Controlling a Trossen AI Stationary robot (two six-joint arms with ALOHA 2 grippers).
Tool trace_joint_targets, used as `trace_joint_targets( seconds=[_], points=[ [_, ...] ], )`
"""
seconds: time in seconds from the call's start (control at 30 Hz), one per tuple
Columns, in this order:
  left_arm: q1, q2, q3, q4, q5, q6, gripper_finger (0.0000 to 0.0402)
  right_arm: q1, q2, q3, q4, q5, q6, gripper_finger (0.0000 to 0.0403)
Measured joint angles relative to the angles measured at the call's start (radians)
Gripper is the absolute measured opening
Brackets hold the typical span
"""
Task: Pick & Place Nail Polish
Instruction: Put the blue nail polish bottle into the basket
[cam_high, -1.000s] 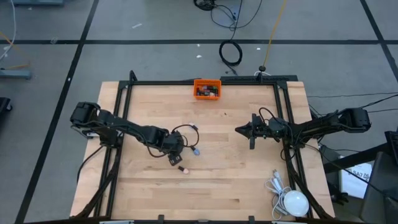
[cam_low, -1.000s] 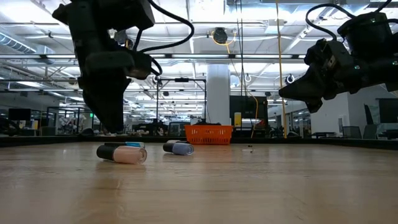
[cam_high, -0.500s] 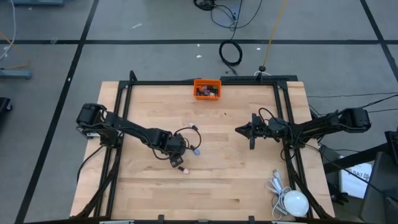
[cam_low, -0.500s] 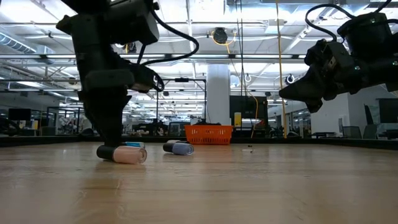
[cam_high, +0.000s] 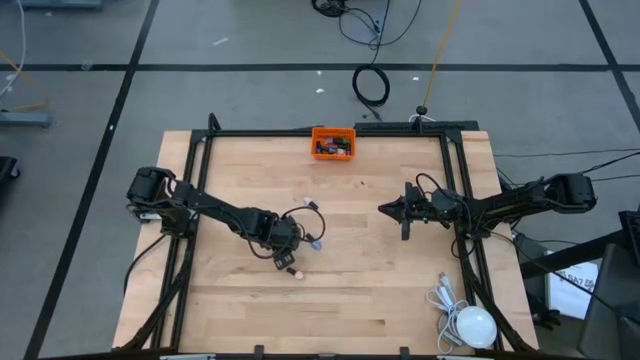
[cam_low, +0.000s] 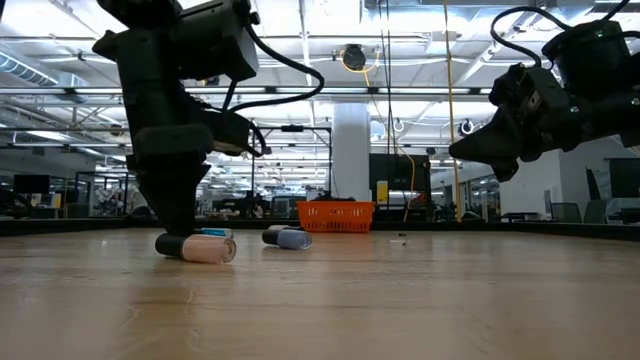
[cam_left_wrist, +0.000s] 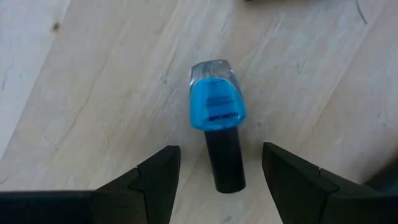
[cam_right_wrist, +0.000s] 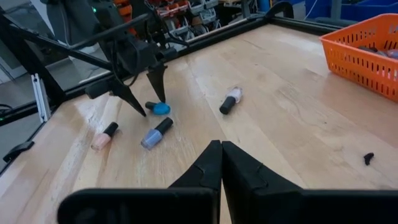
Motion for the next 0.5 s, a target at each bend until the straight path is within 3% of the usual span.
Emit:
trace_joint_targets(
  seconds=[0.5],
  points=[
    [0.000, 0.002, -0.001, -0.008, 0.004, 0.026, 0.0227, 0.000, 0.000, 0.000, 0.002, 0.000, 0.000, 0.0000]
  ],
)
